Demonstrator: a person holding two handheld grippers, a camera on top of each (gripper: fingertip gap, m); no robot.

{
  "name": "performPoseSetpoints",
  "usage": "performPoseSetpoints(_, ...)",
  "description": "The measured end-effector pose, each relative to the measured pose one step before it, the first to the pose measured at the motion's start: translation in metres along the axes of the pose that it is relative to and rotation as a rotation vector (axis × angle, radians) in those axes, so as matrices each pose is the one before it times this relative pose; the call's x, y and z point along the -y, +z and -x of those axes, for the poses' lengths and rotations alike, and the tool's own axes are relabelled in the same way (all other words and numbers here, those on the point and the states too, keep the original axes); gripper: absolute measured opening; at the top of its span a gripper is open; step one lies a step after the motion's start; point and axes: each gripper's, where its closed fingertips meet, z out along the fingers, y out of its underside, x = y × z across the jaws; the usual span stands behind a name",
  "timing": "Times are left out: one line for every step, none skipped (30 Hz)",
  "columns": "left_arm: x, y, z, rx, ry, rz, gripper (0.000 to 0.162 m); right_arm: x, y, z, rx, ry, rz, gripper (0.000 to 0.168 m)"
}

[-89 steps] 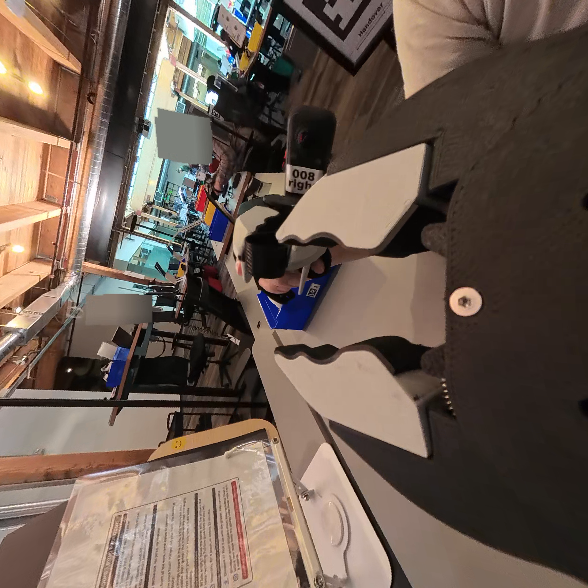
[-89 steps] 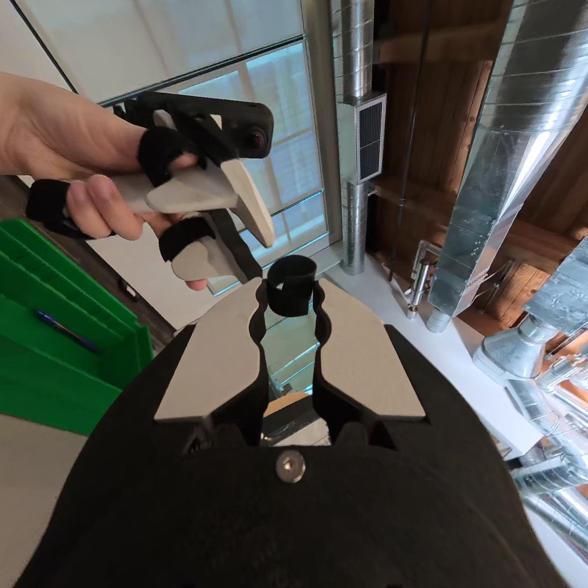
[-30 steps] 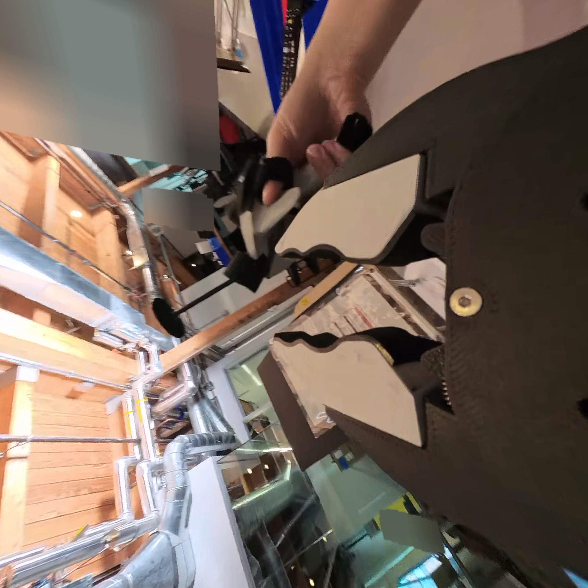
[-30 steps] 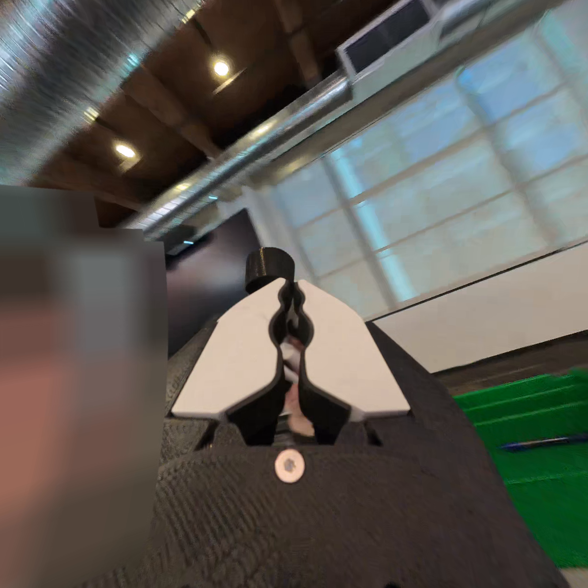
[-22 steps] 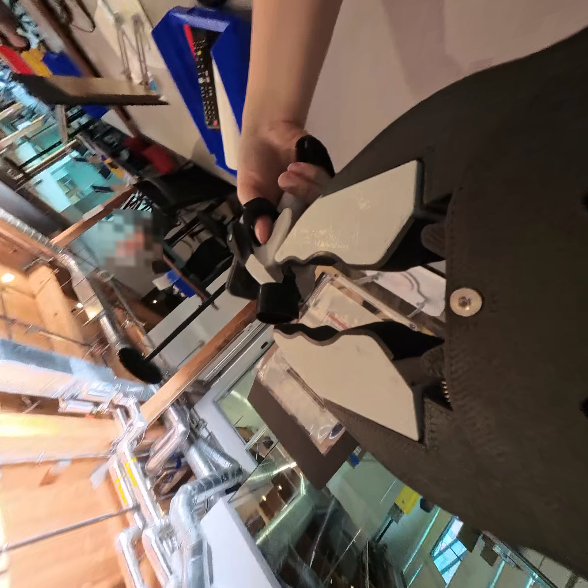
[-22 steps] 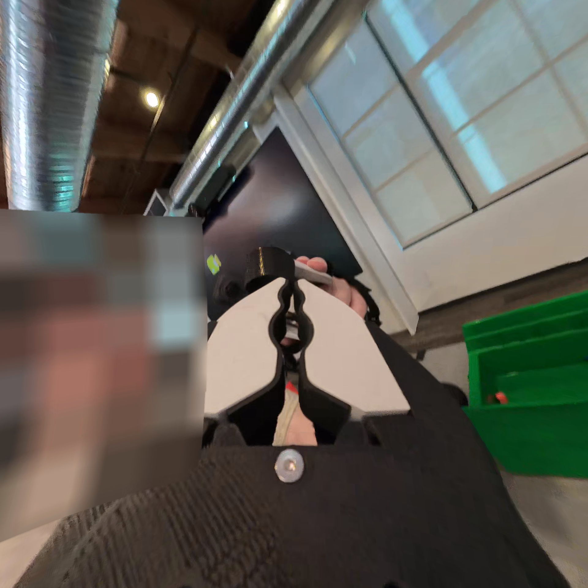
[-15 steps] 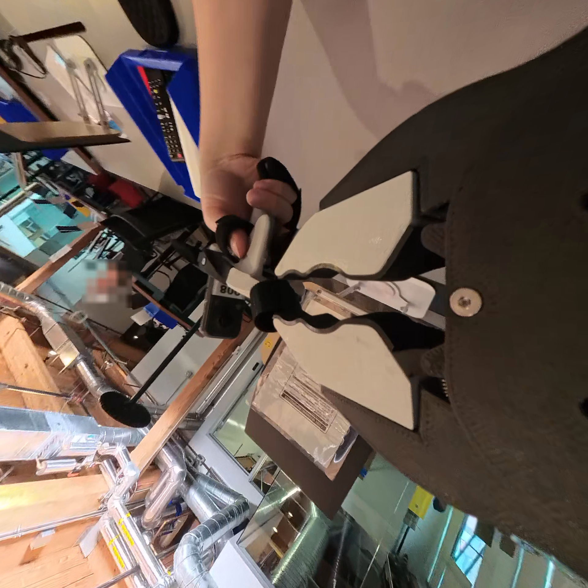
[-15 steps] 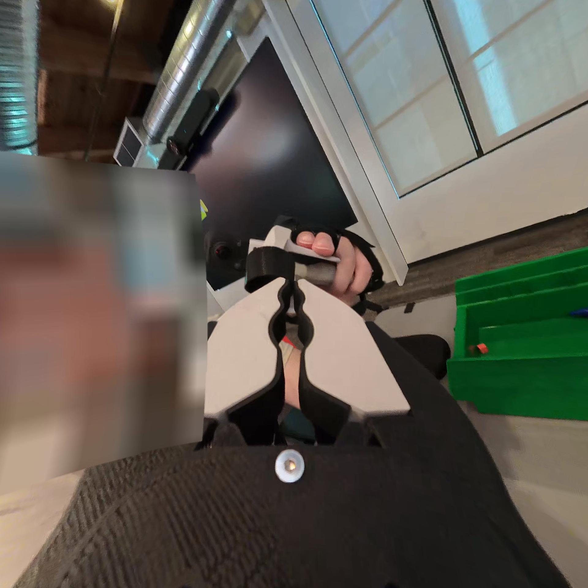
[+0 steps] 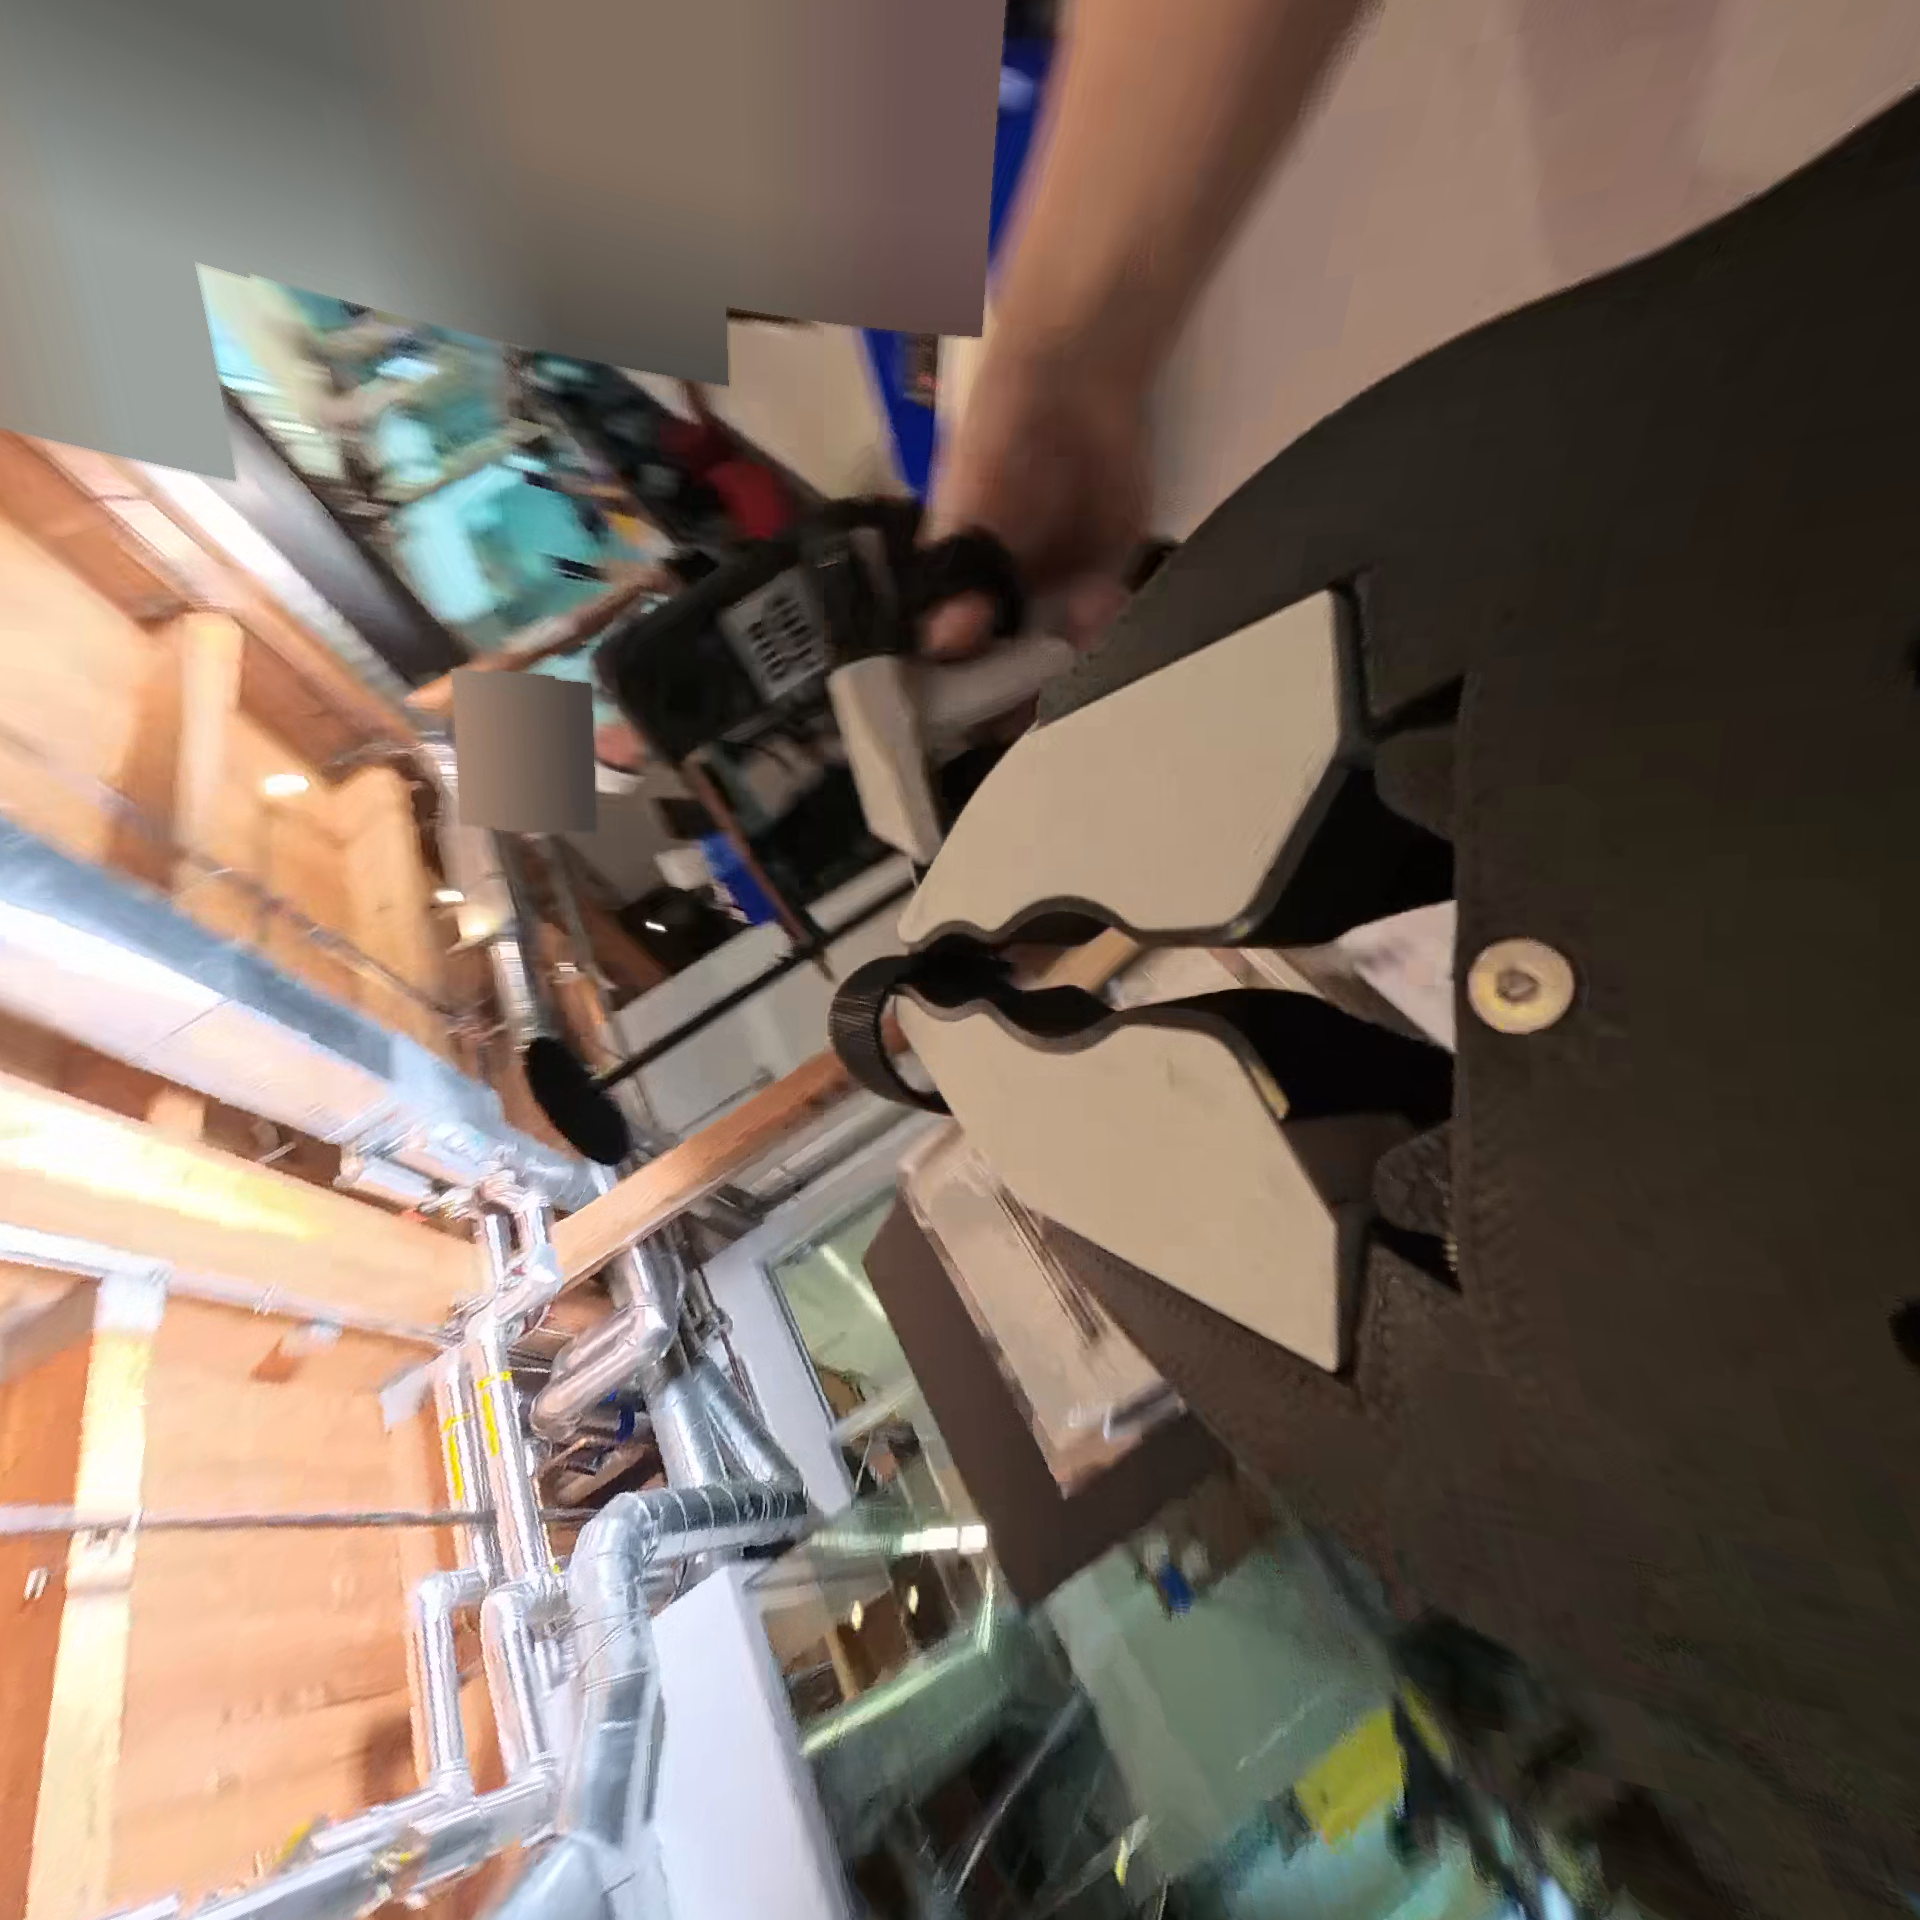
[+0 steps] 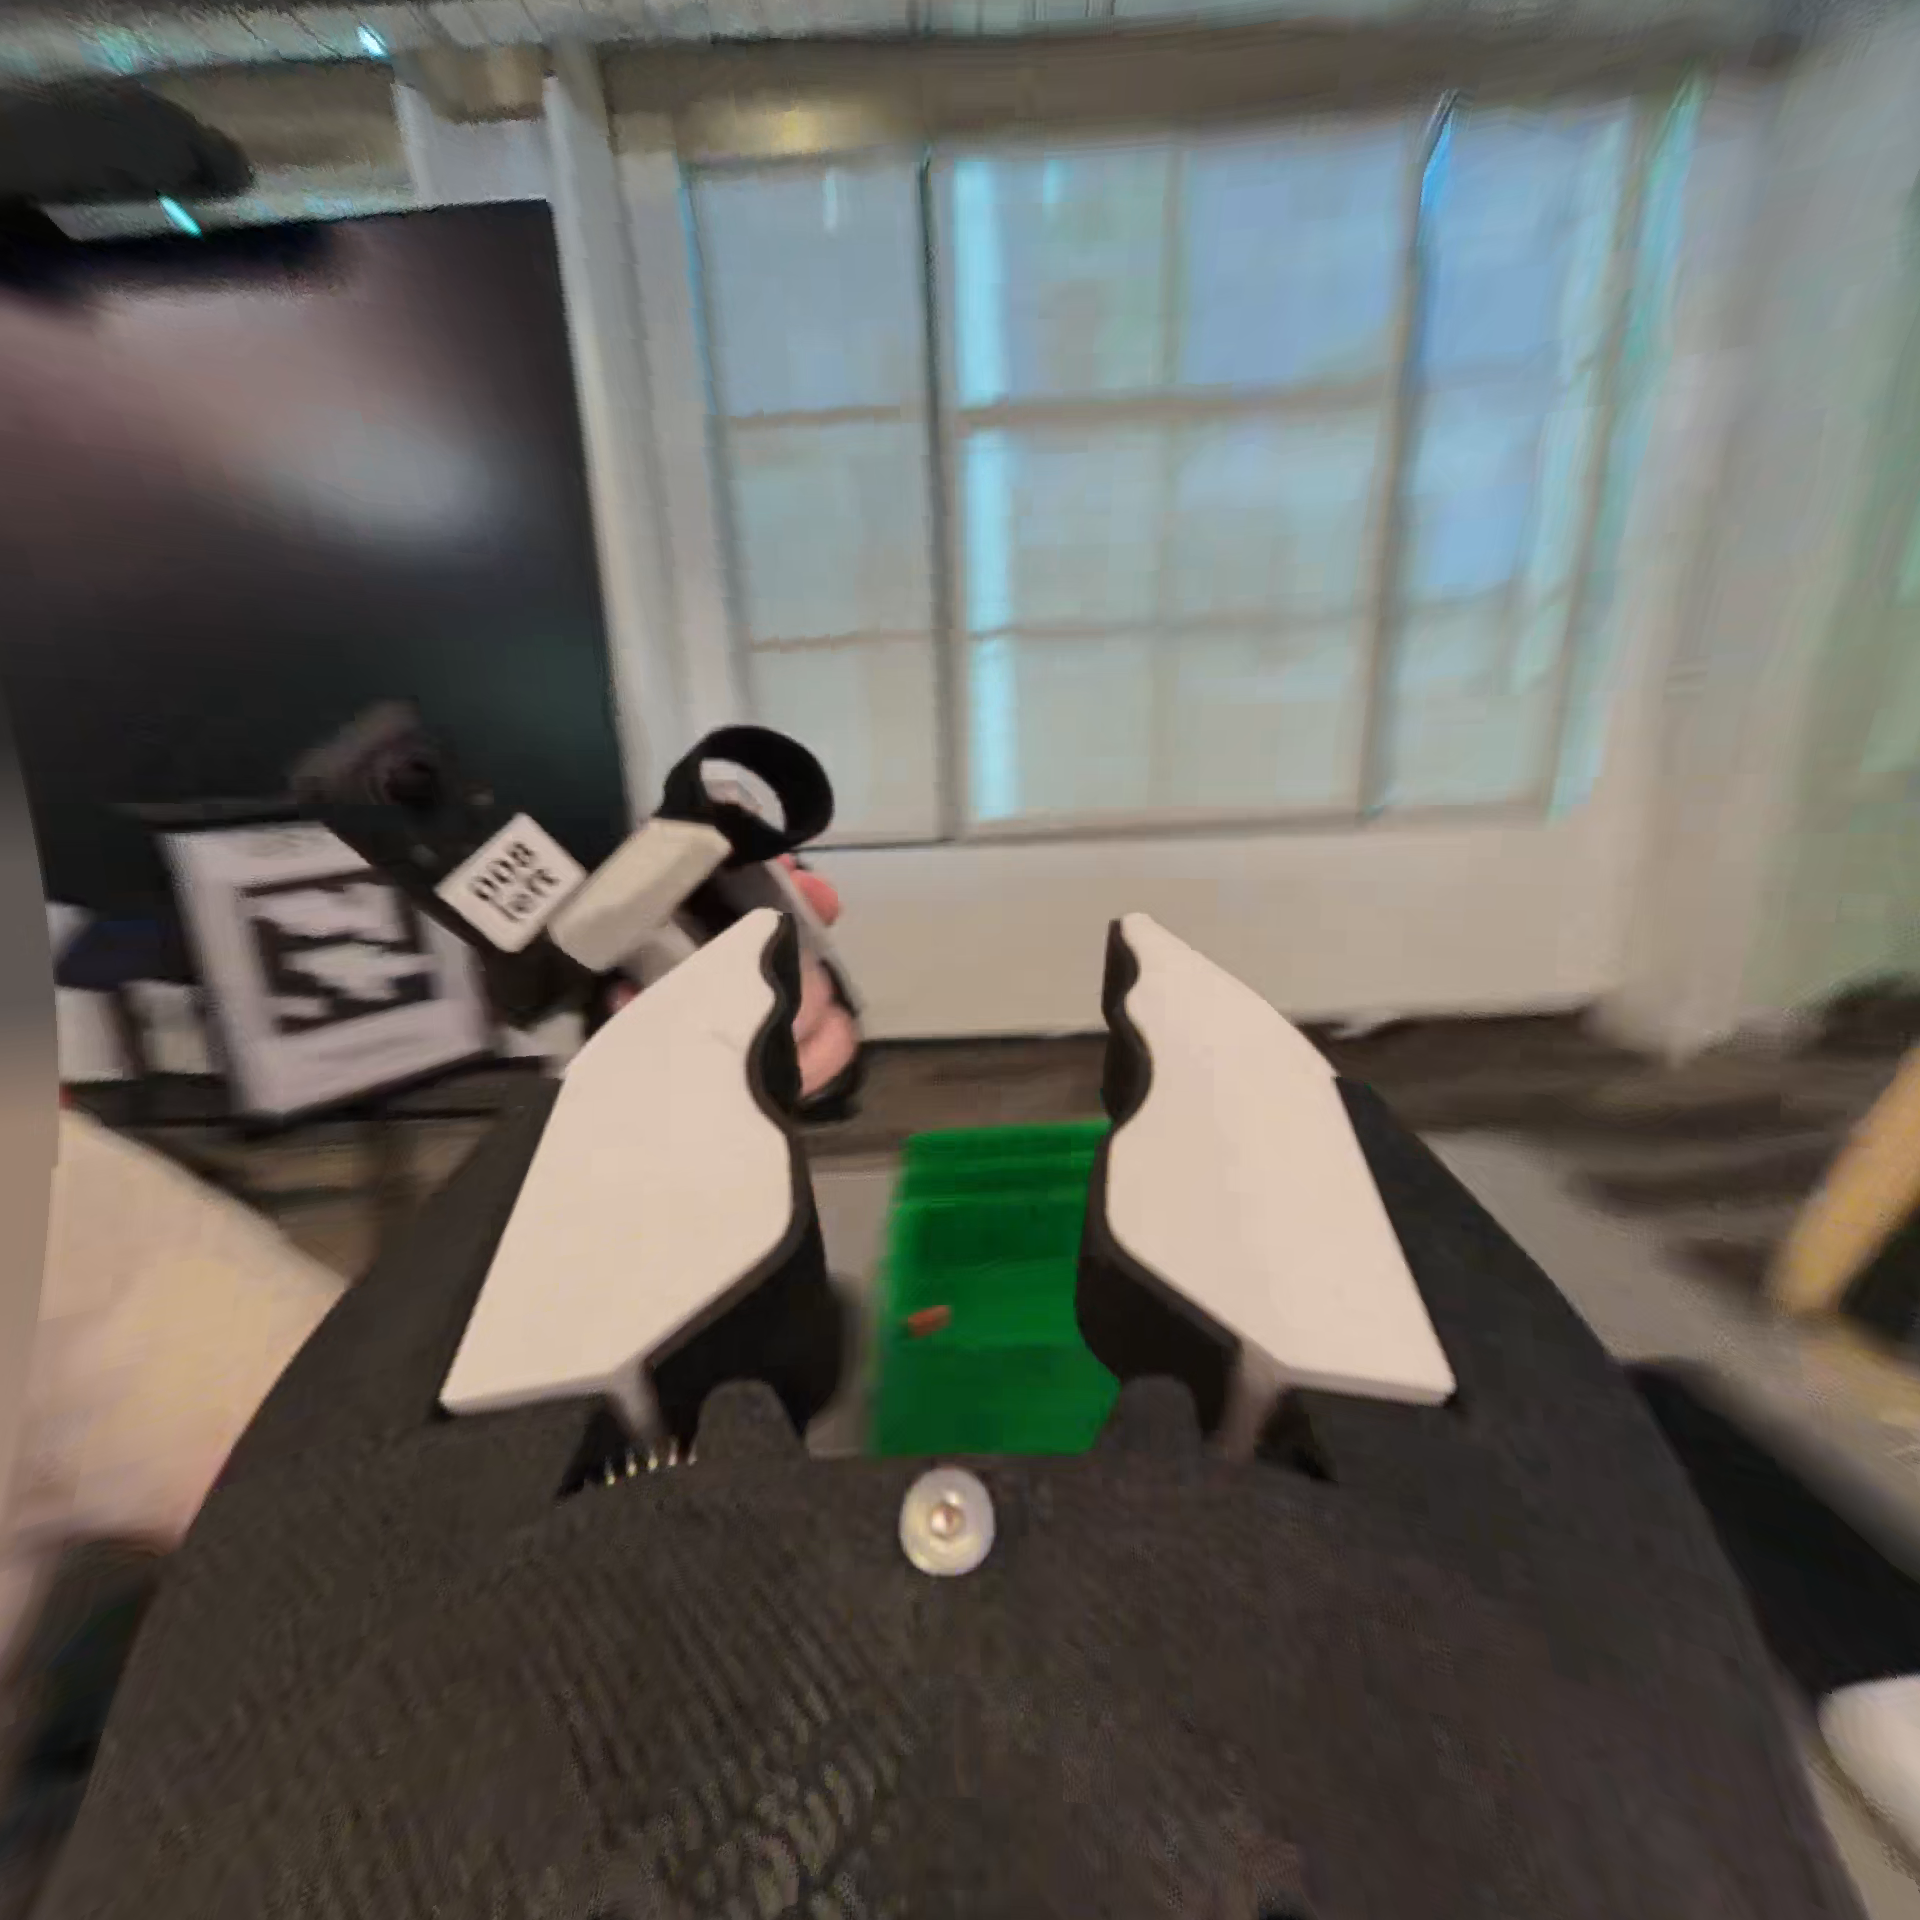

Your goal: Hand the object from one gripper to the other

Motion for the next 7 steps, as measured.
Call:
performPoseSetpoints(0.00932,-0.00151,0.00322,-0.0212,-0.1349,-0.063,0.0,0.01191,-0.00244,0.00449,-0.0508,-0.1713,-0.0621,0.059)
performPoseSetpoints(0.00802,-0.00107,-0.00301,-0.0657,-0.1525,-0.0484,0.0,0.01211,-0.00292,0.00646,-0.044,-0.1721,-0.0584,0.06)
performPoseSetpoints(0.00688,-0.0013,-0.00728,-0.0956,-0.1471,-0.0365,0.001,0.0103,-0.00265,0.00712,-0.0365,-0.1648,-0.0401,0.059)
performPoseSetpoints(0.00762,-0.00106,-0.0029,-0.0598,-0.1385,-0.046,0.002,0.00779,-0.00185,0.00834,-0.0169,-0.1564,-0.0174,0.058)
performPoseSetpoints(0.00678,-0.00119,0.00089,-0.0293,-0.1337,-0.0452,0.001,0.00532,-0.0007,0.00954,0.0023,-0.1378,0.001,0.056)
performPoseSetpoints(0.00377,-0.00104,-0.00159,-0.047,-0.1251,-0.0233,0.001,0.00274,0.0008,0.00971,0.0189,-0.1146,0.0175,0.055)
performPoseSetpoints(-0.00149,-0.00032,-0.00114,-0.045,-0.1226,0.0134,0.001,0.00061,0.00231,0.0085,0.0221,-0.0857,0.0333,0.056)
